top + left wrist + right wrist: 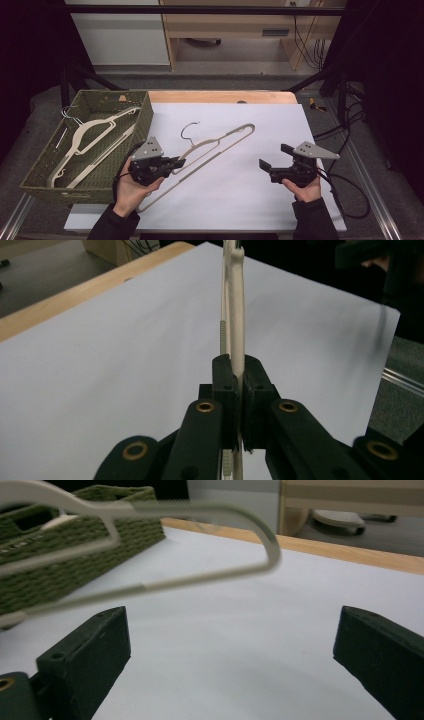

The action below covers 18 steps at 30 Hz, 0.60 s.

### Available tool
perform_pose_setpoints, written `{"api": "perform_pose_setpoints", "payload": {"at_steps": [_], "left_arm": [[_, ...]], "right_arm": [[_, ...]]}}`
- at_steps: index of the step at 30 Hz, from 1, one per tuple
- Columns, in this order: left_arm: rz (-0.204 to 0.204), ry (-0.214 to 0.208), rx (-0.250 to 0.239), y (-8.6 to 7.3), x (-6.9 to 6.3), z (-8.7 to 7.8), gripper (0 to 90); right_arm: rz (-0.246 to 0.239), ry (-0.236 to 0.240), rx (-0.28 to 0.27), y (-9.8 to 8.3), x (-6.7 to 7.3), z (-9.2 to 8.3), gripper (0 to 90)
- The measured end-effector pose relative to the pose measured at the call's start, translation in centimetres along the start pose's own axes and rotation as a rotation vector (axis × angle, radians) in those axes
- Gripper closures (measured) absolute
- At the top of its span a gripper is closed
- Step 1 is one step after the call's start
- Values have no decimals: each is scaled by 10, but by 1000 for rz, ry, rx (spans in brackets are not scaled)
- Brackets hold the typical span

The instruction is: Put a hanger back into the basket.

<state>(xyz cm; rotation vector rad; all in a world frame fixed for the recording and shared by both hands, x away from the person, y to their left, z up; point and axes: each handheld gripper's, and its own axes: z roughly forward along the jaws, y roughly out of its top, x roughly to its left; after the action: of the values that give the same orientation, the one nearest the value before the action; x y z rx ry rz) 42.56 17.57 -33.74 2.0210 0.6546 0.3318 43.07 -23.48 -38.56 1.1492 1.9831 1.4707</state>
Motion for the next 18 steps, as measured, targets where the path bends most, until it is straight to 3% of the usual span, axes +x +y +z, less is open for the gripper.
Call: {"api": "perform_pose_setpoints", "payload": {"at_steps": [2, 9, 13, 18], "left_arm": [[-1, 7, -17, 5, 1, -7, 867], [7, 28, -65, 26, 10, -37, 867], [12, 21, -91, 34, 19, -53, 867], [11, 48, -98, 40, 35, -70, 867]], "right_arm": [[-20, -19, 16, -3, -4, -2, 20], [-2, -26, 3, -9, -13, -13, 18], [14, -25, -14, -10, -15, -18, 19], [8, -8, -22, -11, -17, -21, 22]]}}
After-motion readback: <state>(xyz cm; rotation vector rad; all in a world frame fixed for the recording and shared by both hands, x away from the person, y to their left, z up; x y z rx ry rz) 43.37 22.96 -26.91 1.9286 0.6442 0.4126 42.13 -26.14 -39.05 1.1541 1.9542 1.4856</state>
